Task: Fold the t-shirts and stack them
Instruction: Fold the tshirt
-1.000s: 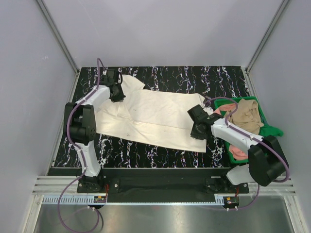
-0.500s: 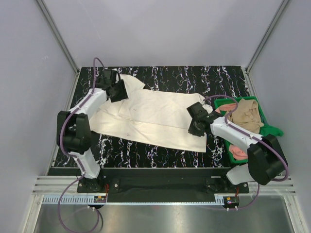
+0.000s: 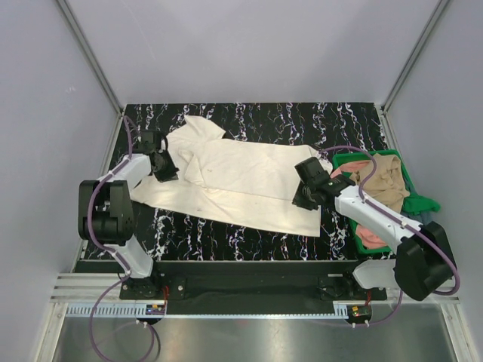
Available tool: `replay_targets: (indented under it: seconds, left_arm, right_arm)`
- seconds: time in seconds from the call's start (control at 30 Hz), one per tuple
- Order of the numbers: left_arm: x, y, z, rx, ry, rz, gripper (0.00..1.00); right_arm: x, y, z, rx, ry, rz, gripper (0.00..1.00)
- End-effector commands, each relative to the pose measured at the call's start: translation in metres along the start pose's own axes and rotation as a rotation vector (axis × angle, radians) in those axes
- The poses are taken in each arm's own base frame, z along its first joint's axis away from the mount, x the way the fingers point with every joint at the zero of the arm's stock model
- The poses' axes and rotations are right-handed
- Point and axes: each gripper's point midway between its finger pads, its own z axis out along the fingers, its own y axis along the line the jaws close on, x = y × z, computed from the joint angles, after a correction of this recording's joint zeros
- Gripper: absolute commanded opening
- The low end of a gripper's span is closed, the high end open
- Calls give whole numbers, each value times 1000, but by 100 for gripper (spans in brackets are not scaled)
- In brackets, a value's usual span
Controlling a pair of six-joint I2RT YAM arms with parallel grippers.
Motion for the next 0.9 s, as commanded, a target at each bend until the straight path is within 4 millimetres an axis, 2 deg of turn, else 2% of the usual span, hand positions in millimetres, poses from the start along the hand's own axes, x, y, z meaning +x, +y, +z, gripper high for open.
replay_targets:
  seconds: [0.0,0.17,0.3,0.43,0.57,0.67,0.83,0.87]
  left_arm:
    - [-13,-32,4,87,-25,6,0]
    - [-13,-31,20,50,6,-4,0]
    - [-11,-47,28,73,22,16,0]
    - [-14,-76,22,115,-1,59,0]
    - [-3,-114,13,195,18,91,0]
    - [-1,-131,5,232,7,118,0]
    - [-6,-110,1,168,-24,144,0]
    - [-13,-106,-8,167,-49,136,1]
  right_arm:
    - [-7,9,-11,-52,-35,16,24]
    - [-2,13,-15,-81,-12,27,24]
    - [-2,9,-16,-77,-26,36,24]
    - [-5,8,-17,-72,-41,36,25]
    - [-2,6,-13,-57,-29,24,25]
    - [1,5,-10,-52,-16,29,25]
    - [4,6,-6,-54,3,19,24]
    - [5,7,-7,-58,5,20,25]
